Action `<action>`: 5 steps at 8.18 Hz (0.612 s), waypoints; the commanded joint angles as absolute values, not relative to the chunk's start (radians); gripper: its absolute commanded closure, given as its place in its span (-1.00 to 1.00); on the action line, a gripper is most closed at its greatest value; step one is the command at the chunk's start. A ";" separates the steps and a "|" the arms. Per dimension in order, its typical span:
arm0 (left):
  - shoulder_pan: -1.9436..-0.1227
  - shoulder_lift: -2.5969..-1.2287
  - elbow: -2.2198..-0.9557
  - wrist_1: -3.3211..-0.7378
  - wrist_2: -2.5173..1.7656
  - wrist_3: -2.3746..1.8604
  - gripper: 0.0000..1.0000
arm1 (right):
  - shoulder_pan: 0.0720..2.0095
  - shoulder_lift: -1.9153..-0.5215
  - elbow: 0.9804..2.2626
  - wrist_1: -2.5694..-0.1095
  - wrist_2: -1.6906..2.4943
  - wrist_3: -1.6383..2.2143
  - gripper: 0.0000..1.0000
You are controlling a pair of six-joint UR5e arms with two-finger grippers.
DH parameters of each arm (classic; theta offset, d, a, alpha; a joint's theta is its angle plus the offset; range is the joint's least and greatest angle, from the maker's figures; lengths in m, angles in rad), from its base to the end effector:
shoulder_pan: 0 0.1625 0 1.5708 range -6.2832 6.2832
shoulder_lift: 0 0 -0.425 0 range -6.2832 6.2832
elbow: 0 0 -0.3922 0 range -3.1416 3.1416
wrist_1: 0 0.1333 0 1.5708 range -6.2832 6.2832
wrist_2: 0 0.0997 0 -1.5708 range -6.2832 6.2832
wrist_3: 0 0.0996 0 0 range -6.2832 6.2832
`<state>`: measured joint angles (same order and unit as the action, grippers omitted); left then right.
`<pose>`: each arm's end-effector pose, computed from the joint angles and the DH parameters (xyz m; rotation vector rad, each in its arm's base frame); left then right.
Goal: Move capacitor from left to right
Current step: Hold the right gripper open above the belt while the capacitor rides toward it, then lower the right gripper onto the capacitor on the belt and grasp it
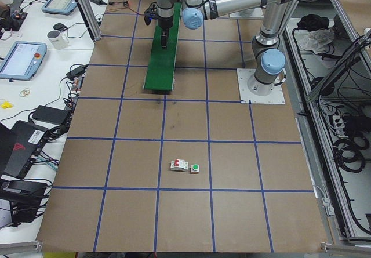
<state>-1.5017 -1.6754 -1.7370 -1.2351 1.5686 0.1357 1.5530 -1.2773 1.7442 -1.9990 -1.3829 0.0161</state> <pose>-0.0967 -0.5362 0.3873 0.1045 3.1338 -0.1016 0.1418 -0.5716 0.2912 0.0554 2.9526 0.0569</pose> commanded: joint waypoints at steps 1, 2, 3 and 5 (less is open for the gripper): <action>-1.500 -1.680 -1.736 -1.223 1.574 0.134 -1.00 | 1.554 -1.276 1.753 -2.009 -1.365 0.035 -0.99; -1.500 -1.686 -1.736 -1.221 1.568 0.127 -1.00 | 1.558 -1.266 1.753 -2.020 -1.361 0.054 -0.99; -1.502 -1.689 -1.736 -1.223 1.562 0.127 -1.00 | 1.571 -1.262 1.753 -2.046 -1.365 0.080 -0.99; -1.500 -1.690 -1.735 -1.221 1.562 0.126 -1.00 | 1.598 -1.250 1.755 -2.054 -1.370 0.081 -0.96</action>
